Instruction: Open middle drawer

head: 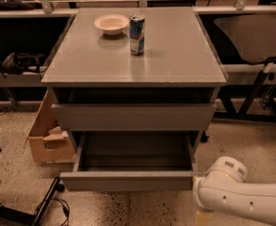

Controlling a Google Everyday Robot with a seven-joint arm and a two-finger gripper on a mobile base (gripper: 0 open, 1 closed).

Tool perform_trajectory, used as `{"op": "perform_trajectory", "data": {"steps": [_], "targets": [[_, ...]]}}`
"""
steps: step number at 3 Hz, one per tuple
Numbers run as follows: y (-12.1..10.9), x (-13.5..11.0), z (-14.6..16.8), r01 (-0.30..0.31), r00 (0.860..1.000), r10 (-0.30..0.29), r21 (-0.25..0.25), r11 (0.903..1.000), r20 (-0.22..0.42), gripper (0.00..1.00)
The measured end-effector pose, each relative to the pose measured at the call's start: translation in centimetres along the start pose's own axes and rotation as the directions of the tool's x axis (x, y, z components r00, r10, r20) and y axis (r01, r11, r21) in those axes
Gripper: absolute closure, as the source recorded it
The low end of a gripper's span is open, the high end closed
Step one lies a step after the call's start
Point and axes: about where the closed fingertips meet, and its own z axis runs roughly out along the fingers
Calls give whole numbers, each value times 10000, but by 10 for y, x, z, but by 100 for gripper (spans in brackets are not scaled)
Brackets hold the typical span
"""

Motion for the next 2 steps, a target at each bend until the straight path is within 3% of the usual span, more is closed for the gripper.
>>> {"op": "perform_trajectory", "data": {"steps": [1, 2], "targets": [[-42, -31, -31, 630, 9928, -727, 1013, 9929, 955, 1], [-81, -56, -24, 950, 9867, -1087, 1137, 9890, 1211, 0]]}}
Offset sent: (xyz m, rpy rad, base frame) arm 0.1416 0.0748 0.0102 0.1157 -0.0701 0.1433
